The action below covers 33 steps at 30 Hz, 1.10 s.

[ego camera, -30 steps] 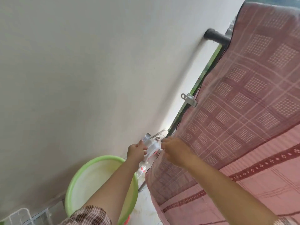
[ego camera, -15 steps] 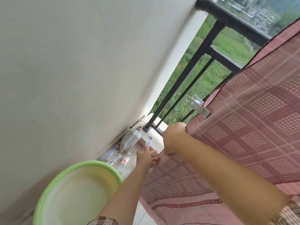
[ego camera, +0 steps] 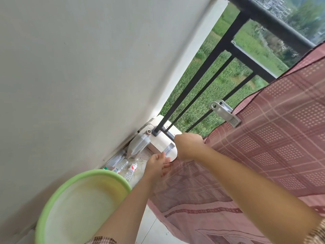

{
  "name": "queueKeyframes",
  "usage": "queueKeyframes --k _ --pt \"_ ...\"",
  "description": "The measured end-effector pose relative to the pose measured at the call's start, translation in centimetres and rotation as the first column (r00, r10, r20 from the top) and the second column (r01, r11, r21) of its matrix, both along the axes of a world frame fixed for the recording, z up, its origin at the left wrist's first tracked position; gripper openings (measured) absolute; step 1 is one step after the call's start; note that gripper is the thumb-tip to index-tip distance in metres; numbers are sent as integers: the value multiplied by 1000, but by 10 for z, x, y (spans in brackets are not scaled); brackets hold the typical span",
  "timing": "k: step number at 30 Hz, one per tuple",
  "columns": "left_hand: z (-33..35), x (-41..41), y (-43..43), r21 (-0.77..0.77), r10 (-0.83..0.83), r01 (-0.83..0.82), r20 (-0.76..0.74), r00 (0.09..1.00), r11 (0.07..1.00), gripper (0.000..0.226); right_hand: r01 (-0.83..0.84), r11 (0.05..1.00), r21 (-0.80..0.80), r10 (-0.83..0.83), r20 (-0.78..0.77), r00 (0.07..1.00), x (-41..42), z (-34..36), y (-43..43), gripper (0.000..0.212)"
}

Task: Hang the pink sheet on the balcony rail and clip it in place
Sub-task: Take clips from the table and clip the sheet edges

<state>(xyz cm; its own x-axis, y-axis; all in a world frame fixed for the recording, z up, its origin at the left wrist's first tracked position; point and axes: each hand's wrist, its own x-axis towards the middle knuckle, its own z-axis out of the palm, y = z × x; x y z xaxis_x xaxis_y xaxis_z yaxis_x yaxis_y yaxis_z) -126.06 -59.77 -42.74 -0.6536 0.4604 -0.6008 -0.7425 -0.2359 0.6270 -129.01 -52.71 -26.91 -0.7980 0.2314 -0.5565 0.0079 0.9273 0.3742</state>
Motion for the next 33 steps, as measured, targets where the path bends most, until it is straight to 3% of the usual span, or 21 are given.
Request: queueKeyframes --k 5,8,13,16,20,23,28,30,33 --pt "-16 -13 -40 48 30 -26 -75 997 998 30 7 1000 -30 -4 89 996 4 -7 0 16" --pt "-20 -15 -52 63 31 -26 -75 997 998 24 71 996 -46 -61 193 979 1 -9 -1 18" --pt "-25 -9 -57 20 25 -23 -85 996 1000 28 174 979 105 -196 269 943 -4 -21 -6 19" --pt "-29 -4 -56 4 17 -17 -77 997 1000 31 252 963 95 -269 266 926 -9 -25 -4 22" --pt "-33 -1 -56 -12 -4 3 -86 996 1000 23 104 991 79 -117 186 976 -9 -27 -1 15" --pt "-35 -1 -57 -21 -24 22 -103 994 1000 19 7 998 66 -21 209 978 -6 -27 0 10" --pt "-36 2 -56 21 -27 28 -70 997 999 14 54 998 22 -58 237 970 -5 -24 2 15" --pt "-37 3 -55 20 -45 47 -75 996 999 14 21 999 25 -25 173 985 -4 -26 -1 23" --pt "-39 4 -56 -6 -74 74 -108 991 997 14 -86 996 20 82 139 987 -2 -25 -5 18"
